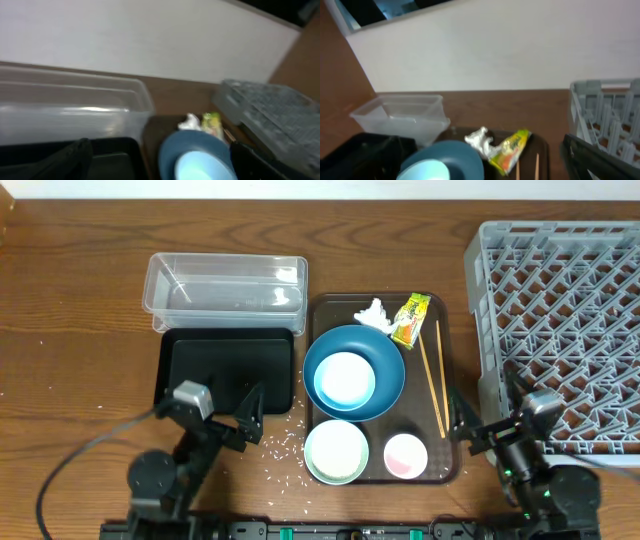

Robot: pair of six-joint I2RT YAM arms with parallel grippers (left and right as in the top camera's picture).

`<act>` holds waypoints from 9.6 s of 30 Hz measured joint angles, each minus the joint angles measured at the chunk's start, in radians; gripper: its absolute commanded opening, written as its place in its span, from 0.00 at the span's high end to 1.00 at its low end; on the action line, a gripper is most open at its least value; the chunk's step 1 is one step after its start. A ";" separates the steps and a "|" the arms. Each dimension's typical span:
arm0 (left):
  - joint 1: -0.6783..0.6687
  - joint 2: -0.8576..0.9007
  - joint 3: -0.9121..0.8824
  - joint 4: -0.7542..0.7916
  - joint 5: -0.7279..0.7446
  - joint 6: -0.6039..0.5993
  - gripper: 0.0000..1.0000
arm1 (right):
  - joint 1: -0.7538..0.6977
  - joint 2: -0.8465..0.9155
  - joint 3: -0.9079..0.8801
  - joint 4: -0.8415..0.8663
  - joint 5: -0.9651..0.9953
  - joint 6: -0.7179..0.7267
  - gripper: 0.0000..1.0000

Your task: Sort waste into correct bins and load items into the dishwasher rack

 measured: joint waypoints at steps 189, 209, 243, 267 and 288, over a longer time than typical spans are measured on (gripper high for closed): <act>-0.099 0.698 0.786 -0.864 -0.299 -0.057 0.09 | 0.394 1.450 0.846 -0.610 0.092 0.050 0.57; -0.099 0.723 0.786 -0.864 -0.314 -0.057 0.10 | 0.389 1.481 0.846 -0.608 0.234 0.130 0.99; -0.099 0.724 0.786 -0.864 -0.314 -0.057 0.09 | -0.312 1.378 0.849 -0.278 1.340 -0.245 0.99; -0.099 0.724 0.786 -0.864 -0.314 -0.057 0.09 | -0.146 1.605 0.850 -0.215 1.554 -0.389 0.95; -0.099 0.724 0.786 -0.864 -0.314 -0.057 0.09 | -0.039 1.628 0.850 -0.285 1.583 -0.404 0.80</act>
